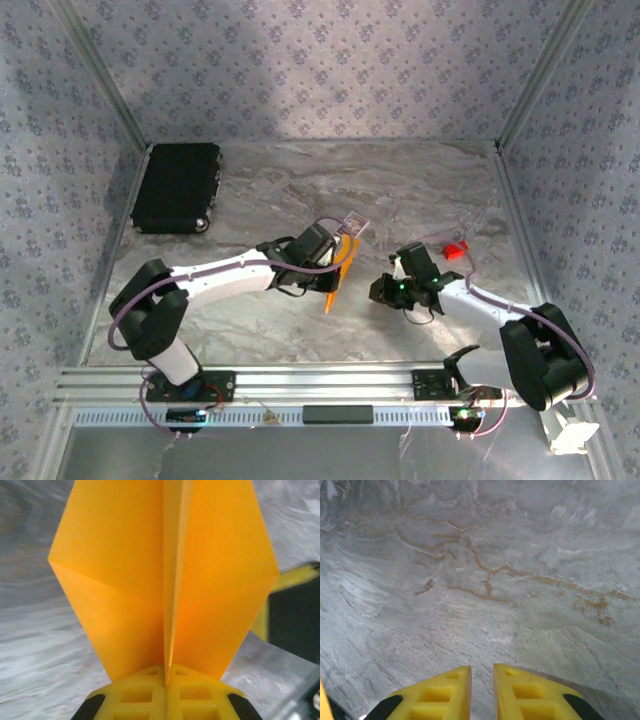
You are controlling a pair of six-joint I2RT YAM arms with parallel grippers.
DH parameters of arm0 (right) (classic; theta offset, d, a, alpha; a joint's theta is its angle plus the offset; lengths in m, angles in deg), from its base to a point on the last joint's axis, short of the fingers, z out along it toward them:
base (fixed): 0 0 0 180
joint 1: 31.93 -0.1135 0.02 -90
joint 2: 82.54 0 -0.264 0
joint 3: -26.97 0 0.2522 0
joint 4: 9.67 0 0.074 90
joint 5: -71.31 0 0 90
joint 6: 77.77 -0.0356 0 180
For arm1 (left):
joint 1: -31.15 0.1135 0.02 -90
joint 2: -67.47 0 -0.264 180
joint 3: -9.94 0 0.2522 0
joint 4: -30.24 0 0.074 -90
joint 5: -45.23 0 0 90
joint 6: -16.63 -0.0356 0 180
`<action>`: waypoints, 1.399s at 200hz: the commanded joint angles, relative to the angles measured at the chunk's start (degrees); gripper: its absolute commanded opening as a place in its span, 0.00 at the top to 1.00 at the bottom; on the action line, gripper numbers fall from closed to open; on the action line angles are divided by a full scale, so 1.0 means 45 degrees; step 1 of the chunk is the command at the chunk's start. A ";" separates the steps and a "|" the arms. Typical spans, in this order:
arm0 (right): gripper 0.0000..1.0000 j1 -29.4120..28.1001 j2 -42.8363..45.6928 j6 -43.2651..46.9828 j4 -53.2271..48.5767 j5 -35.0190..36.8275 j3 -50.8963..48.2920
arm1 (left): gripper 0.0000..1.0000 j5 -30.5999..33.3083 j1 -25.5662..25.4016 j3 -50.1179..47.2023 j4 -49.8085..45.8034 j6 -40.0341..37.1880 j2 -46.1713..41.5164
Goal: Fold a paper plane with a square sheet of paper (pick it up from the middle)
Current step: Move a paper plane to the center of the table.
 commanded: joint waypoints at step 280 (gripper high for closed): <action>0.73 -0.0444 0.0307 -0.0382 0.0015 0.0152 0.0151 | 0.97 0.3097 0.0359 -0.0490 -0.2659 0.2529 0.1442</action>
